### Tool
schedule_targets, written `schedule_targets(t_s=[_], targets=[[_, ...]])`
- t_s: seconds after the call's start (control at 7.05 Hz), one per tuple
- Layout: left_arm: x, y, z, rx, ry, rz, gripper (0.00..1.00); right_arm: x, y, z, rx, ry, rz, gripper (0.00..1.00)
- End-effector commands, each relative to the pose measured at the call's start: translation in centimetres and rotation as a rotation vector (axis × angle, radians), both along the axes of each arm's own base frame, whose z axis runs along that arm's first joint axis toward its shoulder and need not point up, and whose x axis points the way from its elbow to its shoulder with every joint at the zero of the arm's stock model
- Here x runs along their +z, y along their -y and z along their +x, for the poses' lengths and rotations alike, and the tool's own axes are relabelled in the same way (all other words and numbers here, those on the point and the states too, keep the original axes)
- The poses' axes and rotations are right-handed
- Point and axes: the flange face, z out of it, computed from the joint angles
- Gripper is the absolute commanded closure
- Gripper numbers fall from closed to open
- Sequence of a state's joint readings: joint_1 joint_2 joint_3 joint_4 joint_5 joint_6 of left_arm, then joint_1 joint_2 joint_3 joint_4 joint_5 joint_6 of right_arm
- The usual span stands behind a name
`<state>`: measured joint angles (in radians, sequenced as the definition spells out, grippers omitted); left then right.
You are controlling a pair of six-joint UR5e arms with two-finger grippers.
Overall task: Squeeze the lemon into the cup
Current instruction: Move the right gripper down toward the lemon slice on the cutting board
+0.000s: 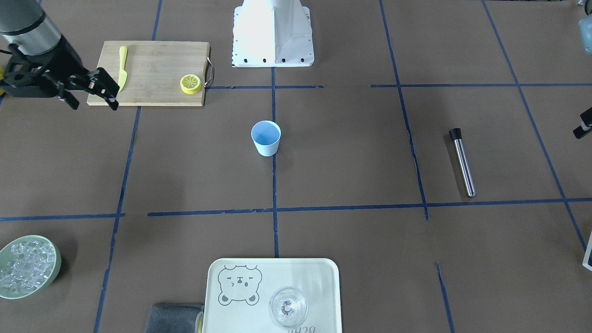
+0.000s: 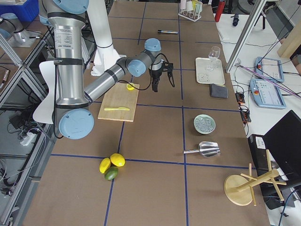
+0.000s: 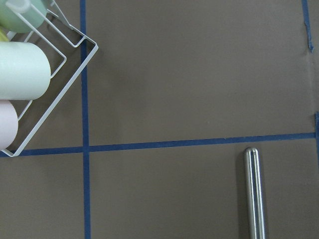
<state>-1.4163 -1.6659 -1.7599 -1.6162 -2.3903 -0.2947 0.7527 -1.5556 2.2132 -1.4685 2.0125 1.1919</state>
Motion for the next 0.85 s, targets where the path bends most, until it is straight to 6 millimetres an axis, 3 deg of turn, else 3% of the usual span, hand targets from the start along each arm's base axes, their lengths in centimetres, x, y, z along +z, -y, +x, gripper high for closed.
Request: schedule_targets(t_s=[0.0,0.43,0.71], targets=[[-1.2,0.6,2.0,0.004,-0.012,-0.013,0.00,-1.1,-6.3,-4.8,0.059,0.029,-0.010,0.00],[-2.5,0.5,7.0,-0.016,-0.059,-0.012,0.00,-1.4,-12.7,-10.9,0.001,-0.009,0.097,0.00],[-2.4,0.3,8.1,0.001,-0.059,-0.013,0.00,0.2,-15.5,-14.5,-0.015,-0.048,0.117,0.00]])
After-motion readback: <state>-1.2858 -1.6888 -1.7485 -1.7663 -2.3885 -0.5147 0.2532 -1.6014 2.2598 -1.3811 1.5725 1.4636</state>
